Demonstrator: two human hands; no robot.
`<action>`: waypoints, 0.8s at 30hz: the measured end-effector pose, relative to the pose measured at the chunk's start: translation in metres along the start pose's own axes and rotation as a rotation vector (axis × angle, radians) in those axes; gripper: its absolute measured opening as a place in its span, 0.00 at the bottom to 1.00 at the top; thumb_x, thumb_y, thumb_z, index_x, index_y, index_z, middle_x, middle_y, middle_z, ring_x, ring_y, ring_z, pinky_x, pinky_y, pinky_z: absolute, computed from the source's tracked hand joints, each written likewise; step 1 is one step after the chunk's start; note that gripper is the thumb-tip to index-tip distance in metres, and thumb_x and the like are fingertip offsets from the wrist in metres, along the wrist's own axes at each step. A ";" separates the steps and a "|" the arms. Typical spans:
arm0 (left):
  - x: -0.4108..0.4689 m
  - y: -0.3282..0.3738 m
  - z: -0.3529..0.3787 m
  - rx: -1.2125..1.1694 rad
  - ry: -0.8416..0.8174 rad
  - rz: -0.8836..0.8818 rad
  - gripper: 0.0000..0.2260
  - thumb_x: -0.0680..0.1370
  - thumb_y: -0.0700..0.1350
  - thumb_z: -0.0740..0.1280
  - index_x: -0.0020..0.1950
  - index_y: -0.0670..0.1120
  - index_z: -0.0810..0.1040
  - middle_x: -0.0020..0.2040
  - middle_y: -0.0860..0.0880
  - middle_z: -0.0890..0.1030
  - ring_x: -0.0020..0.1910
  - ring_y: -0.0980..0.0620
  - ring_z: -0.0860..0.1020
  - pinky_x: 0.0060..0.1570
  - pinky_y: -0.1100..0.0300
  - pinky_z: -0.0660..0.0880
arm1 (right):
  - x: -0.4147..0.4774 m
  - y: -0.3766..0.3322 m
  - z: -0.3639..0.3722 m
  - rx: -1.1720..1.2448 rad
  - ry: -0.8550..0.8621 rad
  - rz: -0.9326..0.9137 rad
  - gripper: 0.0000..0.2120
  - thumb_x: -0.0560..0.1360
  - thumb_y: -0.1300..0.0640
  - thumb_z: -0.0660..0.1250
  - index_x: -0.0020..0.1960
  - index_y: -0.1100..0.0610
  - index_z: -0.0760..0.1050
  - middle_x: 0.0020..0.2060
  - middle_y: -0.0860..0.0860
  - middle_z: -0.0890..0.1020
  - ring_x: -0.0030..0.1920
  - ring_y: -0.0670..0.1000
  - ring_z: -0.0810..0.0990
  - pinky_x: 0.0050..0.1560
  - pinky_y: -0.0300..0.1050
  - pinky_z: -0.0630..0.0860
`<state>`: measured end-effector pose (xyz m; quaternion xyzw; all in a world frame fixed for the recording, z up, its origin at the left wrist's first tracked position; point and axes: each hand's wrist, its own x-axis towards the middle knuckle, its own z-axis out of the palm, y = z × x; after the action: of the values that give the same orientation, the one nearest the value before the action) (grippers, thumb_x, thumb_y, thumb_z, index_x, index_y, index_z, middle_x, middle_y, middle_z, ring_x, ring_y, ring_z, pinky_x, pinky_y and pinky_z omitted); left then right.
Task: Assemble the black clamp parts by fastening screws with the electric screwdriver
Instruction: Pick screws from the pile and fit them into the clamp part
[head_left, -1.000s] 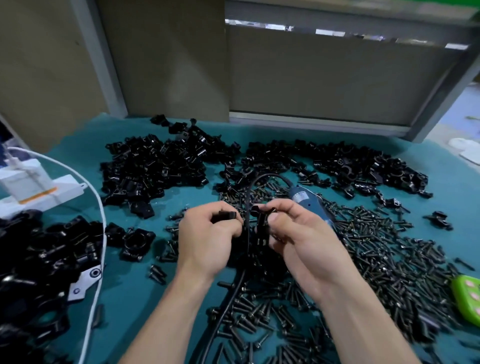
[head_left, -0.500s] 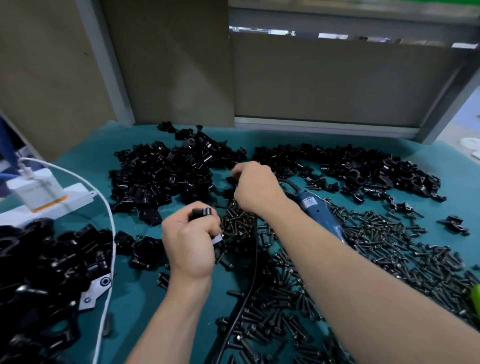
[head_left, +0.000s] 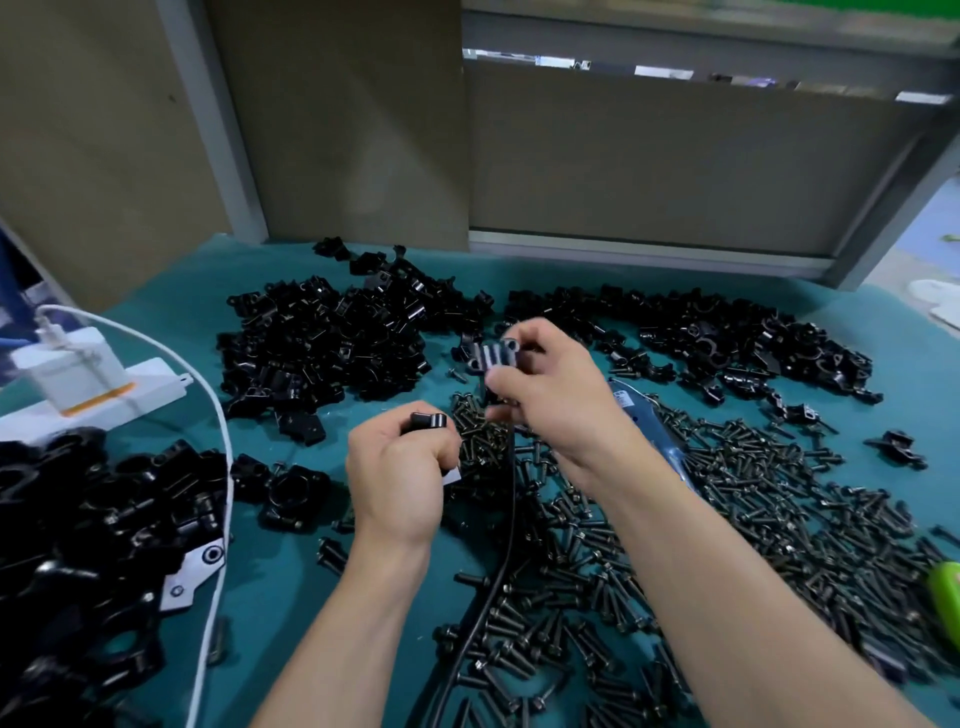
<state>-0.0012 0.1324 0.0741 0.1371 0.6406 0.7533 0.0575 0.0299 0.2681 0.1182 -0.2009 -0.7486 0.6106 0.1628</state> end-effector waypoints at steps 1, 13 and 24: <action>-0.002 0.000 0.002 0.011 -0.014 0.005 0.06 0.55 0.38 0.62 0.28 0.38 0.68 0.29 0.47 0.68 0.32 0.49 0.64 0.32 0.57 0.61 | -0.018 0.001 -0.009 0.195 -0.047 0.045 0.06 0.80 0.65 0.69 0.53 0.57 0.75 0.47 0.55 0.84 0.40 0.51 0.81 0.46 0.50 0.84; -0.006 -0.003 0.003 0.056 0.027 0.110 0.06 0.55 0.38 0.63 0.29 0.37 0.70 0.30 0.36 0.66 0.32 0.46 0.64 0.32 0.41 0.61 | -0.033 0.006 0.009 -0.237 0.088 0.169 0.10 0.69 0.44 0.77 0.45 0.49 0.84 0.38 0.46 0.87 0.41 0.49 0.85 0.45 0.48 0.83; -0.002 -0.001 -0.001 0.056 0.025 0.055 0.06 0.55 0.37 0.62 0.28 0.38 0.66 0.30 0.41 0.65 0.32 0.48 0.62 0.32 0.43 0.58 | 0.092 -0.008 0.019 -1.104 -0.172 0.063 0.22 0.79 0.59 0.61 0.73 0.56 0.72 0.66 0.59 0.79 0.66 0.63 0.76 0.69 0.55 0.71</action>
<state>0.0001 0.1311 0.0731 0.1470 0.6580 0.7381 0.0249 -0.0598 0.2963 0.1216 -0.2281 -0.9614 0.1468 -0.0465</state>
